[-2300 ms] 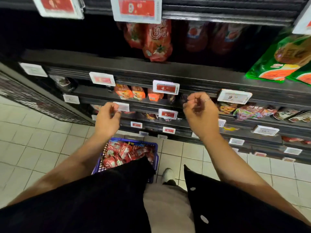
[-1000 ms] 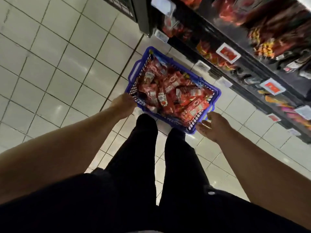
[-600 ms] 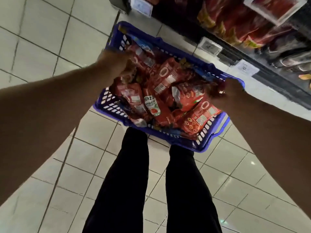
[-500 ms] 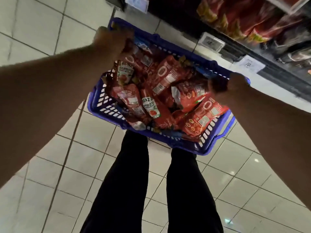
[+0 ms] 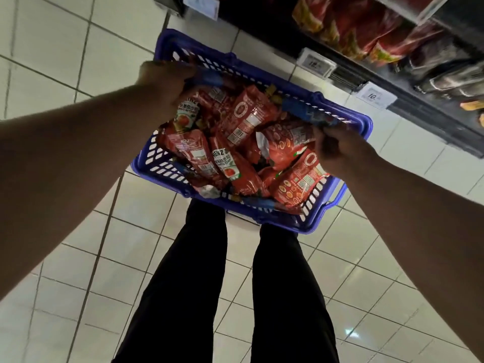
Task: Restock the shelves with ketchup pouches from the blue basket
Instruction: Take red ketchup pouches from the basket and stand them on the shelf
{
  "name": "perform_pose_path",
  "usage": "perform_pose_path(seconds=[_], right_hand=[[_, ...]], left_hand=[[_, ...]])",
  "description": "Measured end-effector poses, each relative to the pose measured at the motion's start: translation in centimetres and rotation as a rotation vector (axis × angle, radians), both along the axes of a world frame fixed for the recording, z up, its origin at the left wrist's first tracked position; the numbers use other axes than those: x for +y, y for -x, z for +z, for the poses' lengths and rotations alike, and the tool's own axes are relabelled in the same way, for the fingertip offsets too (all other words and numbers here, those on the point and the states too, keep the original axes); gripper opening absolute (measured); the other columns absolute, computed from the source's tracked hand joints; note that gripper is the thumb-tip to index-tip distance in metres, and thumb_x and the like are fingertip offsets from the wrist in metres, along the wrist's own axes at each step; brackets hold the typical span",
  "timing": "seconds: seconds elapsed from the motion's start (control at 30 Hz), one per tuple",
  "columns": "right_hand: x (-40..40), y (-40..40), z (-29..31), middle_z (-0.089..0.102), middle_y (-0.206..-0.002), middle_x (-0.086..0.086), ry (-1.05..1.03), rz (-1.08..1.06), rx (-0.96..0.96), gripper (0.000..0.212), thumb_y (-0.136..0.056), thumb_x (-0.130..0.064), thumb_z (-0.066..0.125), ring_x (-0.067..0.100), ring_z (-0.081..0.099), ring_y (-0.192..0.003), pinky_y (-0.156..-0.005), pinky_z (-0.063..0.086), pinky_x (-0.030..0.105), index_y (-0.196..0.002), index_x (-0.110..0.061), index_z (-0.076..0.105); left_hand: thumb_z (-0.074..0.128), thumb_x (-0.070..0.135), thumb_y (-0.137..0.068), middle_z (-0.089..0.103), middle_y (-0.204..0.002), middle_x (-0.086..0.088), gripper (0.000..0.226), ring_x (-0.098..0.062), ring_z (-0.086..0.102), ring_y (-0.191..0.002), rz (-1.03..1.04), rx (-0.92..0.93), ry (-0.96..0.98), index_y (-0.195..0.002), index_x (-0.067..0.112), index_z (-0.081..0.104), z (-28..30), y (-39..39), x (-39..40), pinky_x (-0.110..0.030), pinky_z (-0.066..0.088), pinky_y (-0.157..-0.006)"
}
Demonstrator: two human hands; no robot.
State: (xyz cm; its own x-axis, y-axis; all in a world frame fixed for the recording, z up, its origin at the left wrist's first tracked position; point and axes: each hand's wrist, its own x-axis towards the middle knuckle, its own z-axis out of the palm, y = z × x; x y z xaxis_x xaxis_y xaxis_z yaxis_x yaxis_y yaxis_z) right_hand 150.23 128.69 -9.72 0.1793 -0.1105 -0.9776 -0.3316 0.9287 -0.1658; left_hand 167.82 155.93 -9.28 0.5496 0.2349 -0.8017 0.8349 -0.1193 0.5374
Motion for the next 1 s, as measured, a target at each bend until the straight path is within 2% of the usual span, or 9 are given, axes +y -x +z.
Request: perform_pose_path(seconds=[0.2, 0.33, 0.47, 0.53, 0.67, 0.73, 0.77, 0.83, 1.0], right_hand=[[-0.6, 3.2, 2.1, 0.076, -0.096, 0.015, 0.018, 0.133, -0.054, 0.041, -0.09, 0.0, 0.064, 0.017, 0.075, -0.08, -0.063, 0.06, 0.022, -0.131, -0.001, 0.057], [-1.2, 3.9, 2.6, 0.076, -0.095, 0.013, 0.042, 0.192, -0.03, 0.042, -0.087, -0.03, 0.076, 0.026, 0.074, -0.09, -0.07, 0.06, 0.031, -0.121, -0.012, 0.061], [-0.4, 3.0, 3.1, 0.07, -0.095, 0.012, -0.007, 0.417, -0.008, 0.039, -0.092, -0.008, 0.058, 0.014, 0.068, -0.059, -0.052, 0.053, 0.022, -0.131, -0.008, 0.052], [0.0, 2.5, 4.5, 0.07, -0.093, 0.009, -0.048, 0.543, 0.011, 0.046, -0.086, -0.004, 0.063, 0.011, 0.066, -0.053, -0.055, 0.056, 0.024, -0.13, -0.008, 0.053], [0.7, 2.3, 9.8, 0.072, -0.11, 0.007, -0.133, 0.628, -0.014, 0.057, -0.07, -0.011, 0.075, 0.02, 0.072, -0.095, -0.074, 0.061, 0.033, -0.124, -0.011, 0.059], [1.1, 2.2, 13.9, 0.074, -0.101, 0.007, -0.155, 0.569, -0.06, 0.055, -0.072, -0.017, 0.075, 0.021, 0.074, -0.089, -0.073, 0.061, 0.034, -0.124, -0.01, 0.058], [1.4, 2.1, 16.4, 0.076, -0.096, 0.007, -0.161, 0.544, -0.09, 0.053, -0.074, -0.022, 0.075, 0.02, 0.075, -0.085, -0.072, 0.061, 0.035, -0.123, -0.009, 0.058], [2.0, 1.7, 22.0, 0.077, -0.096, 0.007, -0.155, 0.505, -0.139, 0.054, -0.076, -0.029, 0.074, 0.02, 0.075, -0.084, -0.07, 0.061, 0.035, -0.125, -0.009, 0.059], [3.7, 2.8, 36.5, 0.075, -0.107, 0.009, -0.193, 0.429, -0.328, 0.043, -0.084, -0.016, 0.063, 0.023, 0.074, -0.092, -0.073, 0.06, 0.036, -0.126, -0.007, 0.06]], left_hand=[[0.076, 0.003, -0.083, 0.073, -0.103, -0.01, 0.032, -0.016, 0.077, -0.079, 0.022, -0.048, 0.033, -0.113, 0.012, 0.069, 3.2, 2.0, 1.5, -0.028, 0.062, -0.068], [0.069, 0.009, -0.088, 0.073, -0.104, -0.006, 0.027, -0.013, 0.073, -0.087, -0.025, -0.107, 0.176, -0.116, 0.01, 0.068, 5.1, 2.7, 3.2, -0.029, 0.058, -0.076], [0.06, 0.026, -0.097, 0.059, -0.14, -0.015, 0.05, -0.026, 0.061, -0.126, -0.137, -0.144, 0.406, -0.137, -0.002, 0.05, 7.3, 3.2, 5.1, -0.04, 0.048, -0.106], [0.051, 0.037, -0.104, 0.06, -0.142, -0.01, 0.054, -0.022, 0.06, -0.128, -0.08, -0.159, 0.485, -0.146, 0.004, 0.043, 8.9, 3.4, 4.9, -0.042, 0.05, -0.105], [0.028, 0.042, -0.11, 0.059, -0.129, -0.01, 0.059, -0.029, 0.056, -0.13, 0.023, -0.109, 0.629, -0.154, 0.002, 0.032, 13.8, 2.9, 2.8, -0.047, 0.047, -0.108], [0.03, 0.042, -0.11, 0.063, -0.109, -0.004, 0.053, -0.023, 0.062, -0.11, 0.067, -0.064, 0.634, -0.138, 0.006, 0.057, 17.5, 2.6, 1.5, -0.041, 0.049, -0.105], [0.035, 0.042, -0.109, 0.065, -0.091, -0.001, 0.049, -0.019, 0.063, -0.092, 0.062, -0.039, 0.658, -0.115, 0.009, 0.071, 19.9, 2.6, 0.9, -0.035, 0.051, -0.093], [0.042, 0.044, -0.106, 0.06, -0.065, -0.001, 0.046, -0.015, 0.056, -0.063, 0.001, -0.01, 0.676, -0.081, 0.014, 0.067, 25.7, 3.0, -0.7, -0.031, 0.046, -0.07], [0.053, 0.048, -0.1, 0.054, -0.056, 0.001, 0.048, -0.014, 0.057, -0.045, -0.091, 0.023, 0.692, -0.066, 0.019, 0.072, 39.6, 4.5, -3.1, -0.027, 0.046, -0.049]])
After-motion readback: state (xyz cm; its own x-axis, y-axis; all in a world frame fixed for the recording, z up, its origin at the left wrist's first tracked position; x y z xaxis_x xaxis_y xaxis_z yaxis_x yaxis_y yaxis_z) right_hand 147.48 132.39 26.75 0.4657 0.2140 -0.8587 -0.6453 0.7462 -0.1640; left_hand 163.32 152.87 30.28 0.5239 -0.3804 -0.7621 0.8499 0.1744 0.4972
